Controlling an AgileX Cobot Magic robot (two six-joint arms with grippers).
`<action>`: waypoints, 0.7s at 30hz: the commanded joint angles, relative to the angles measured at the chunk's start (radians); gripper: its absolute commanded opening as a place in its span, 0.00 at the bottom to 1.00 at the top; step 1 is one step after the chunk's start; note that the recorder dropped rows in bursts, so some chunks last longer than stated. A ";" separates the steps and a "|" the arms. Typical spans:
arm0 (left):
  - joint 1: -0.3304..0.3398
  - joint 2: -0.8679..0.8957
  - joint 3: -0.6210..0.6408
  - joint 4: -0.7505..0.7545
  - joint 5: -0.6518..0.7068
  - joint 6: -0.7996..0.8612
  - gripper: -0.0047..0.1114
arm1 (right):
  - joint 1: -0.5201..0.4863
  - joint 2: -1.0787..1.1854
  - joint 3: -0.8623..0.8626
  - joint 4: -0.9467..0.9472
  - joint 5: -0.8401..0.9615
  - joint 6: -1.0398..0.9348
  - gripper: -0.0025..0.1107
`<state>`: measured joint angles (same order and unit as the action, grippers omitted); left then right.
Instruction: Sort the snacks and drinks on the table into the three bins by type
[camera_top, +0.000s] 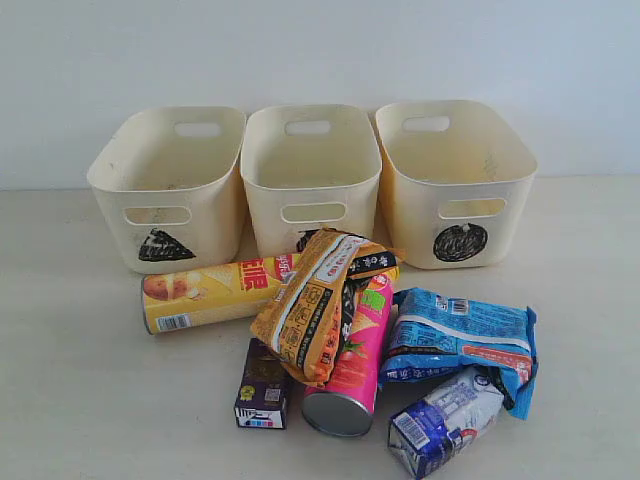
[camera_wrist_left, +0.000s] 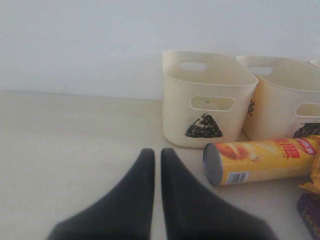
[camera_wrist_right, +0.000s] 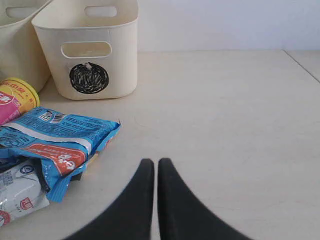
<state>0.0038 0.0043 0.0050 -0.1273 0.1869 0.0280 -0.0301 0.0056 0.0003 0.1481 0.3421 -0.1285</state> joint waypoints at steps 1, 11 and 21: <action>-0.004 -0.004 -0.005 -0.007 -0.006 -0.009 0.07 | 0.003 -0.006 0.000 -0.006 -0.009 -0.013 0.02; -0.004 -0.004 -0.005 -0.007 -0.006 -0.009 0.07 | 0.003 -0.006 0.000 -0.006 -0.009 -0.011 0.02; -0.004 -0.004 -0.005 -0.007 -0.006 -0.009 0.07 | 0.003 -0.006 0.000 0.049 -0.361 0.008 0.02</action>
<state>0.0038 0.0043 0.0050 -0.1273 0.1869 0.0280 -0.0301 0.0056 0.0003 0.1818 0.1542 -0.1222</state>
